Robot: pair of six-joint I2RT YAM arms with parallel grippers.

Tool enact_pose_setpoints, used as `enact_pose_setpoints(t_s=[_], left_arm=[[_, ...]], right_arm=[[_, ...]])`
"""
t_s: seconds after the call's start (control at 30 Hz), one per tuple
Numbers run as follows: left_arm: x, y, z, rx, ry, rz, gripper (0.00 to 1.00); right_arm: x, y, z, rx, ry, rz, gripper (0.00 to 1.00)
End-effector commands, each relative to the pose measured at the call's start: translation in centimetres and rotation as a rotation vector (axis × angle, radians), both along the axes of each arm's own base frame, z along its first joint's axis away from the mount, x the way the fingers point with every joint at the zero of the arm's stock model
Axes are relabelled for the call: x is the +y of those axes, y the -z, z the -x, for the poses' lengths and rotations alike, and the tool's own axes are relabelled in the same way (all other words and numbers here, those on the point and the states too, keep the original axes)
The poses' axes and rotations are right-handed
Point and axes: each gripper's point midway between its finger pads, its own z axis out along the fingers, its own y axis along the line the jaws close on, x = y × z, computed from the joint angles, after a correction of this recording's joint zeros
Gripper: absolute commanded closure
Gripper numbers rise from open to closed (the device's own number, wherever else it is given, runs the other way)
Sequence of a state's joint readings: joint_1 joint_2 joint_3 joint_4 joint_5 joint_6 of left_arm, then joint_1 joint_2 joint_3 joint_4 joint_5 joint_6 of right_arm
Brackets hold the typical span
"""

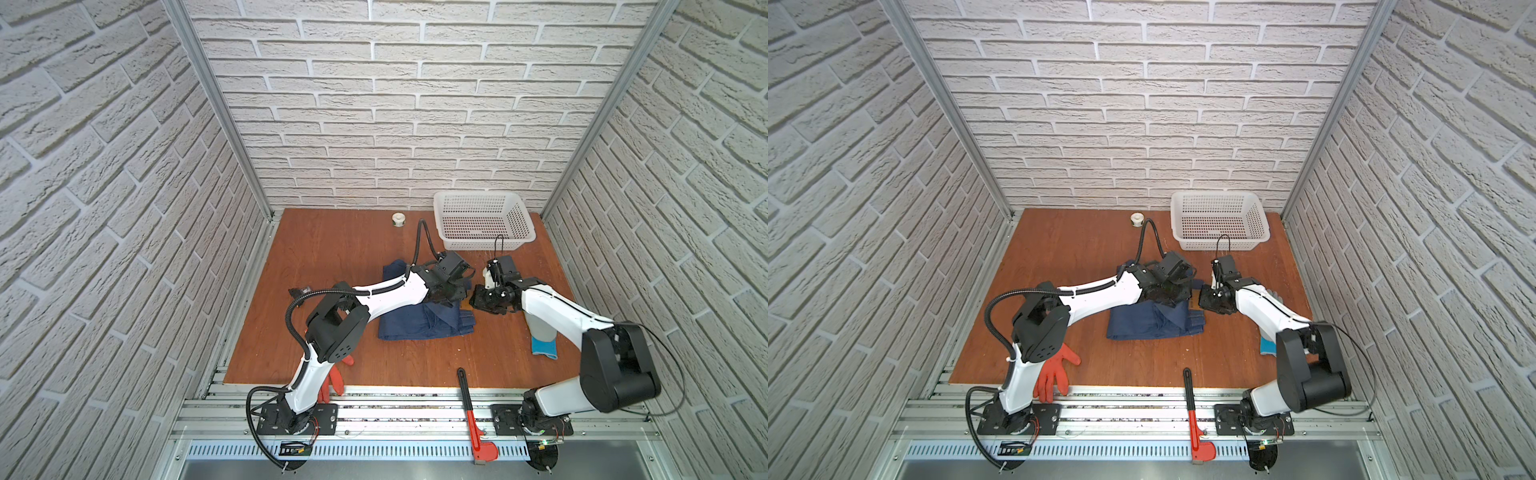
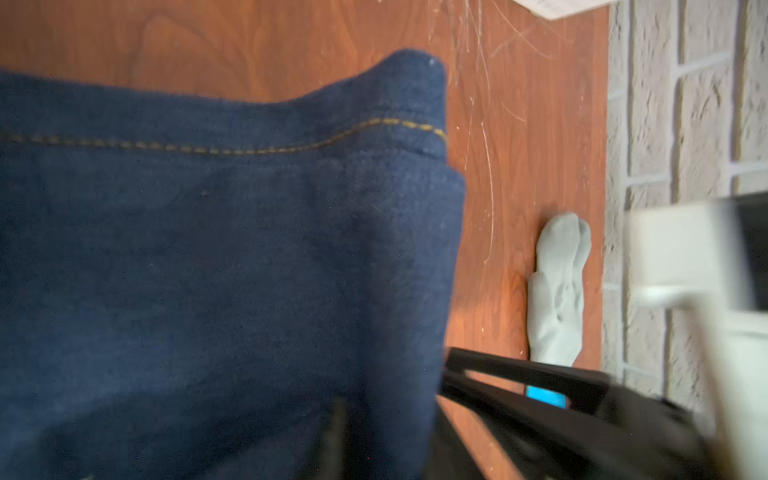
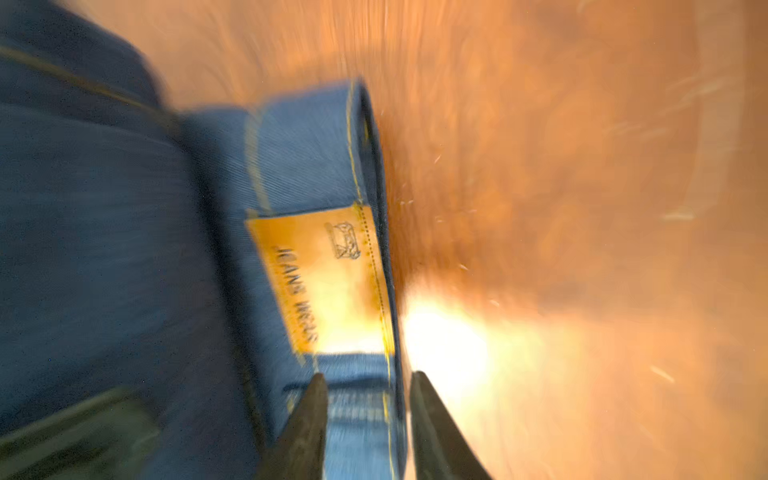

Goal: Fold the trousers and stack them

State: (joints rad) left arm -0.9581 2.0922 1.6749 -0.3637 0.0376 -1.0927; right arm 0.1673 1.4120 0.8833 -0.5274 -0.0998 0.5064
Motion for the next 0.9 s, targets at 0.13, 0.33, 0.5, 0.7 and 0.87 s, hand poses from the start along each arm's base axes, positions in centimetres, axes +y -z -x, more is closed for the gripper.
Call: enact_pose_setpoints(t_s=[0.13,0.33,0.5,0.7,0.87], left_arm=[[-2.6,-8.1,-0.3,-0.158,0.100,0.236,0.34],[1.8,-9.8,-0.4,-0.234,0.062,0.164,0.27],[8.1,-4.1,-0.6,-0.144,-0.024,0.066,0.28],[15.1,2.4,-0.4,-0.052,-0.071,-0.081,0.26],[19.0,6.0,-0.4,0.015,-0.088,-0.162,0.26]], right_arm=[[-3.6,-7.6,1.1,-0.161,0.094,0.138,0.56],[-0.6,-9.0,1.2,-0.187,0.009,-0.003,0.57],[2.1,-5.9,0.8,-0.109,-0.063,-0.055,0.64],[3.2,-0.8,-0.3,-0.026,-0.072,-0.077,0.65],[3.2,2.8,-0.8,0.043,-0.079,-0.057,0.64]])
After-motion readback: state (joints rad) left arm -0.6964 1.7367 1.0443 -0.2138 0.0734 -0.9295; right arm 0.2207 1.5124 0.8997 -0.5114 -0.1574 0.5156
